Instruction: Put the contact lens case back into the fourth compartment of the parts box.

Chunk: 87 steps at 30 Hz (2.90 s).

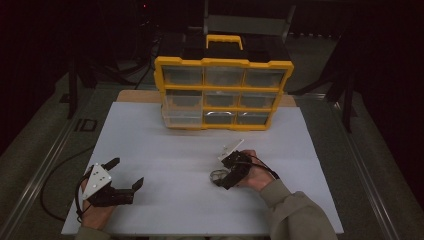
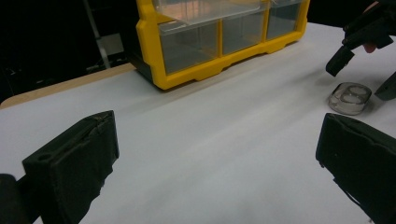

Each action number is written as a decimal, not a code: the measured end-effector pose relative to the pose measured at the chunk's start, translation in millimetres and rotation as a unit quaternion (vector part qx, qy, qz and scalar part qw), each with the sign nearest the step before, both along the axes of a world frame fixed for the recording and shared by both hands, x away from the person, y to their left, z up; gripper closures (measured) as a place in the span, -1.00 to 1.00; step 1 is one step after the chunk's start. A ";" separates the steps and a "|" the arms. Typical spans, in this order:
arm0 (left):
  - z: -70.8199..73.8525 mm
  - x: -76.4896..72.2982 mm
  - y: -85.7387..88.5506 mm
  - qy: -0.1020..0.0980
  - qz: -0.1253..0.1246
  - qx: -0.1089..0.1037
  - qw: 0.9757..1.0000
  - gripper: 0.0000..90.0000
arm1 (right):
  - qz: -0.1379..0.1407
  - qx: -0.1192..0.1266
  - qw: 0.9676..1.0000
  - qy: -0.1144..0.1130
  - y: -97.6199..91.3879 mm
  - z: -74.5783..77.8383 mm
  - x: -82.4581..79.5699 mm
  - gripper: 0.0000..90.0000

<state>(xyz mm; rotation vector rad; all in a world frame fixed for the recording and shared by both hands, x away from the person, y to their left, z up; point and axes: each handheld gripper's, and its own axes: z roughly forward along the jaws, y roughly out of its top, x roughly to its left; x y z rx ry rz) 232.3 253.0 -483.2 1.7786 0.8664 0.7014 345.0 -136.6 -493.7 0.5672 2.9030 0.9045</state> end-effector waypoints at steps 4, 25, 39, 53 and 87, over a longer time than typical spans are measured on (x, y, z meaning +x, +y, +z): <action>-0.1 -0.3 -0.7 -0.001 -0.001 0.005 1.000 -1.00 | 0.016 -0.009 1.000 0.000 5.9 -3.5 -0.6 -0.46; -0.6 -0.3 -1.6 0.000 -0.001 0.005 1.000 -1.00 | 0.040 -0.097 0.994 -0.006 13.4 -7.2 -8.0 -0.03; -0.8 -0.2 -0.7 0.000 0.000 0.005 1.000 -1.00 | 0.011 -0.083 0.996 0.024 8.0 -1.1 -10.7 0.08; -0.8 -0.3 -1.1 0.000 0.000 0.004 1.000 -1.00 | -0.031 -0.049 0.997 0.052 3.2 15.8 -8.8 0.08; -1.3 -0.6 -1.9 0.000 -0.002 0.007 1.000 -1.00 | -0.045 -0.064 0.996 0.043 12.4 53.8 -13.1 0.08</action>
